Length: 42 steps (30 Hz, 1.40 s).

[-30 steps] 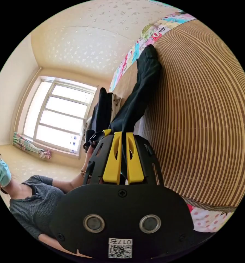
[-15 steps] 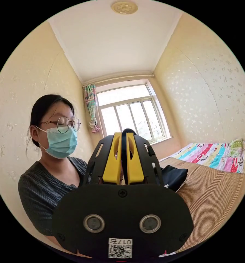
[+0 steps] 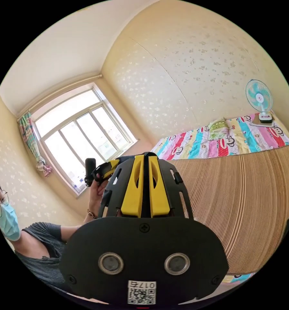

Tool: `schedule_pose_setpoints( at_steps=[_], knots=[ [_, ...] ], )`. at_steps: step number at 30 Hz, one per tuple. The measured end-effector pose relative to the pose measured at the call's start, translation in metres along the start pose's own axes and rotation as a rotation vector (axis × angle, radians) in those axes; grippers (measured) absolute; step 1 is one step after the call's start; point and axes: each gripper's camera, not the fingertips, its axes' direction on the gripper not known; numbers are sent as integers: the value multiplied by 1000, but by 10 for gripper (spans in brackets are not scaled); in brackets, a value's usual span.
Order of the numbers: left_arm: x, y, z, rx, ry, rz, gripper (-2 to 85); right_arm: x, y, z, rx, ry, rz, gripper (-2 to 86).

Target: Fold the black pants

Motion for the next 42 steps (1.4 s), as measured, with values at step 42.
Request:
schedule_pose_setpoints(
  at_steps=[42],
  knots=[
    [-58,128,-62,-749,222,-307,27,255,298,-23,-267,-647,872,211]
  ],
)
